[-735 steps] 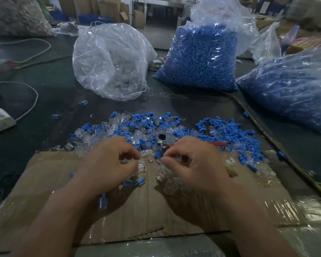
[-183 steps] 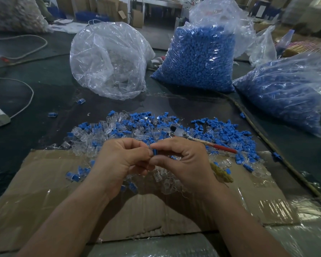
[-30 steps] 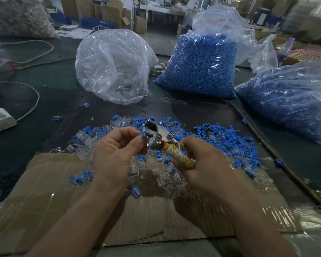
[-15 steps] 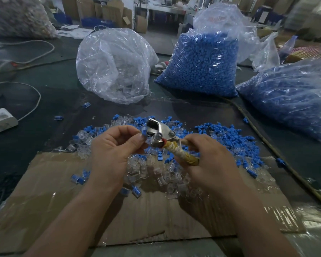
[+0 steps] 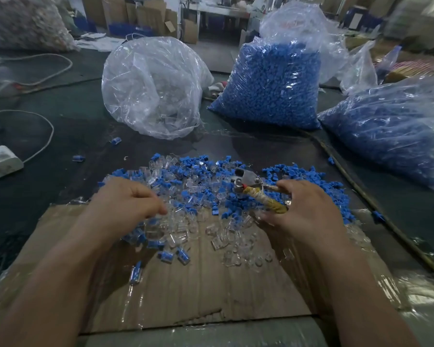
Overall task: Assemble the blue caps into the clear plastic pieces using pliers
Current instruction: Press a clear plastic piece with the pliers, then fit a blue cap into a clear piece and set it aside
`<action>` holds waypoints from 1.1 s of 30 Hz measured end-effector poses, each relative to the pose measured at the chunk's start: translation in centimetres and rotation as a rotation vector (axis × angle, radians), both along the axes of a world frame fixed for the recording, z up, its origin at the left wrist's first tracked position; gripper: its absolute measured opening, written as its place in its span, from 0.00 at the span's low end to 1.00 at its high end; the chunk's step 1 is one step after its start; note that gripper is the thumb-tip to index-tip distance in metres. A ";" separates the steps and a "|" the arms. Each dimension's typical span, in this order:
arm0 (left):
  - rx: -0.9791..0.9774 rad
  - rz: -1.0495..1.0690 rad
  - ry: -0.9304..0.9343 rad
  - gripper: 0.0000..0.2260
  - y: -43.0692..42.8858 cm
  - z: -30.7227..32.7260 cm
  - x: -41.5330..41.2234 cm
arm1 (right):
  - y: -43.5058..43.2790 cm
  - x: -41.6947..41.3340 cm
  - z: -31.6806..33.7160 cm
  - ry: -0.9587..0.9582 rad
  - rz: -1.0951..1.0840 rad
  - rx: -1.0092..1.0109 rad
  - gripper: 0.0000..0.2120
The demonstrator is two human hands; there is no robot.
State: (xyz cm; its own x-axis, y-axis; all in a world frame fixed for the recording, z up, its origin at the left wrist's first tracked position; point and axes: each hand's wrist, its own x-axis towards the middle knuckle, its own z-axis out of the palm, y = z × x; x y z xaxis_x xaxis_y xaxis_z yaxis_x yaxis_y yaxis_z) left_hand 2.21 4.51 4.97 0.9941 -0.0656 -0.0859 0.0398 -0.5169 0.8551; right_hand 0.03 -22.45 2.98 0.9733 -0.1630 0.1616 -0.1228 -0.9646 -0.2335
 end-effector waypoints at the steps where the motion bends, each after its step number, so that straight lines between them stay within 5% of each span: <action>1: 0.030 0.011 0.019 0.16 0.1 0.0 0.1 | -0.1 0.1 0.0 0.008 -0.010 0.003 0.35; 11: 0.201 0.053 0.034 0.16 0.1 -0.8 0.5 | -0.7 0.5 -0.4 0.071 -0.081 0.020 0.37; 17: 0.310 0.053 -0.374 0.02 -1.9 -1.2 -0.4 | -0.6 0.5 -0.3 0.123 -0.084 -0.009 0.36; 23: 0.348 -0.078 -0.533 0.07 -4.3 -2.2 -1.7 | -0.7 0.5 -0.4 0.165 -0.076 0.026 0.38; 33: 0.308 -0.033 -0.477 0.08 -4.1 -2.4 -1.4 | -0.8 0.5 -0.5 0.257 -0.038 0.072 0.47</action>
State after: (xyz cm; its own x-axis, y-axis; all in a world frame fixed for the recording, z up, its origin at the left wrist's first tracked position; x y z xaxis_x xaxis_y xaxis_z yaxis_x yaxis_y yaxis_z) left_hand 0.84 0.44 2.52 0.9255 -0.1406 0.3516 -0.3343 -0.7395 0.5843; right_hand 0.53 -23.26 2.50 0.9739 -0.2021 -0.1031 -0.2224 -0.9402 -0.2581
